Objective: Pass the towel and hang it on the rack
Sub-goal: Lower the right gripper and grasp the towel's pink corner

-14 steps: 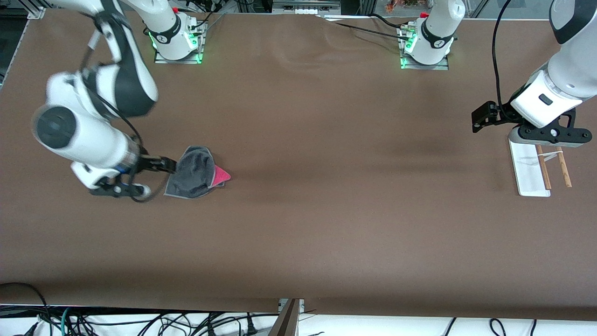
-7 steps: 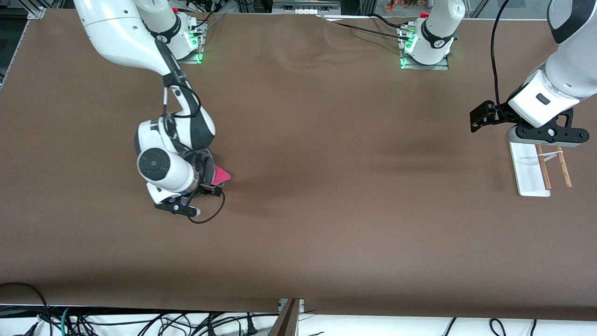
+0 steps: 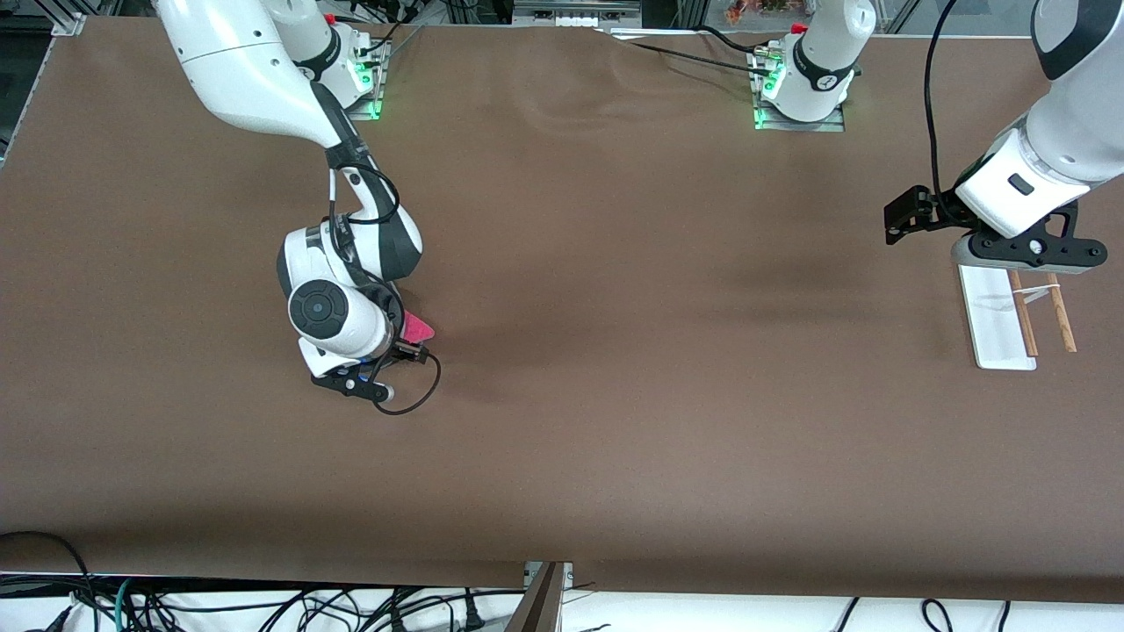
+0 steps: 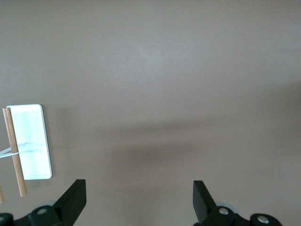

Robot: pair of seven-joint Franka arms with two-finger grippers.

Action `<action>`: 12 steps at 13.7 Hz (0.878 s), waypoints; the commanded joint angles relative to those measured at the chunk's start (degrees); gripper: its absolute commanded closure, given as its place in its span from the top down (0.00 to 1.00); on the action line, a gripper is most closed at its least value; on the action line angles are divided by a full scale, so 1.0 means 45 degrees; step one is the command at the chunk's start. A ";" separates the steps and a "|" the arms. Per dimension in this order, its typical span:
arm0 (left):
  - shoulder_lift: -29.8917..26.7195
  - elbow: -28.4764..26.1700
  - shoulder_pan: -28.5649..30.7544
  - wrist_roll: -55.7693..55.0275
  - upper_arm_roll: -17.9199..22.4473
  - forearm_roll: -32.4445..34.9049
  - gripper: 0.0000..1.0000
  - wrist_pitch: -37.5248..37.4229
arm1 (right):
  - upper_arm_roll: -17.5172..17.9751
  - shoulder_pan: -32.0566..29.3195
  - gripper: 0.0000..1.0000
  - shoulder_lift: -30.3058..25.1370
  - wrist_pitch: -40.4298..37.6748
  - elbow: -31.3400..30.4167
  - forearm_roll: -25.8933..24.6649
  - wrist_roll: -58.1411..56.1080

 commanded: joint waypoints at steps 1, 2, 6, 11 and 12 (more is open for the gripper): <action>-0.0015 0.0302 0.0124 0.0197 0.0057 -0.0134 1.00 -0.0341 | -0.0001 -0.0012 0.60 -0.0263 0.0121 -0.0469 0.0180 0.0080; 0.0005 0.0302 0.0144 0.0217 0.0057 -0.0134 1.00 -0.0341 | -0.0001 -0.0012 0.51 -0.0283 0.0121 -0.0489 0.0180 0.0080; 0.0005 0.0302 0.0144 0.0159 0.0076 -0.0154 1.00 -0.0360 | -0.0001 -0.0012 0.20 -0.0341 0.0023 -0.0529 0.0181 0.0080; -0.0015 0.0302 0.0144 0.0100 0.0096 -0.0154 1.00 -0.0360 | 0.0000 -0.0012 0.00 -0.0535 -0.0307 -0.0334 0.0685 -0.0075; -0.0015 0.0302 0.0164 0.0100 0.0096 -0.0154 1.00 -0.0360 | 0.0019 -0.0012 0.00 -0.0672 -0.0502 -0.0179 0.1017 -0.0115</action>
